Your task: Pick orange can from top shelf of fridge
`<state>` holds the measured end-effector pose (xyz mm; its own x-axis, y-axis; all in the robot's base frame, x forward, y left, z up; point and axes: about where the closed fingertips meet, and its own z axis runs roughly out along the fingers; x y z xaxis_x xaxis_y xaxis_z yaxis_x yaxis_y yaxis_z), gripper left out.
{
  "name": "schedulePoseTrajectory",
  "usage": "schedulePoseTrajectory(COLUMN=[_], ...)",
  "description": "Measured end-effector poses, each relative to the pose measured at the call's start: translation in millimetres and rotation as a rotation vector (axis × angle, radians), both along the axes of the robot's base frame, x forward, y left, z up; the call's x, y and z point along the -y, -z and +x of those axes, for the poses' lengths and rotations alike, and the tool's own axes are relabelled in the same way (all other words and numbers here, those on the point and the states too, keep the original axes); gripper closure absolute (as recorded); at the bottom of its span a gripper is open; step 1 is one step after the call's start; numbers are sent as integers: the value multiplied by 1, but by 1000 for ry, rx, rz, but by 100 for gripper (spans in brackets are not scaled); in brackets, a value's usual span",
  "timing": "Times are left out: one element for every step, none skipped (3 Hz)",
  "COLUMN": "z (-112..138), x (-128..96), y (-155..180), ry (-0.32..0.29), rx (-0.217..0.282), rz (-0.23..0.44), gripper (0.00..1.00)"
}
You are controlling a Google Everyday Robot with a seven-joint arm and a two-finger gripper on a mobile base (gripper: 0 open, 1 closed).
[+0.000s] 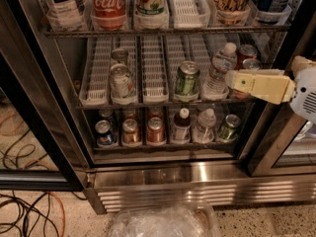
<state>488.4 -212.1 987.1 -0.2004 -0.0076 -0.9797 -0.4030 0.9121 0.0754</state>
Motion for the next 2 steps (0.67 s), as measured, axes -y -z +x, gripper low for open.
schedulePoseTrajectory(z=[0,-3], x=[0,5], y=[-1,-6], ry=[-1,1], rx=[2,49], rz=[-4,-57], gripper=[0,0])
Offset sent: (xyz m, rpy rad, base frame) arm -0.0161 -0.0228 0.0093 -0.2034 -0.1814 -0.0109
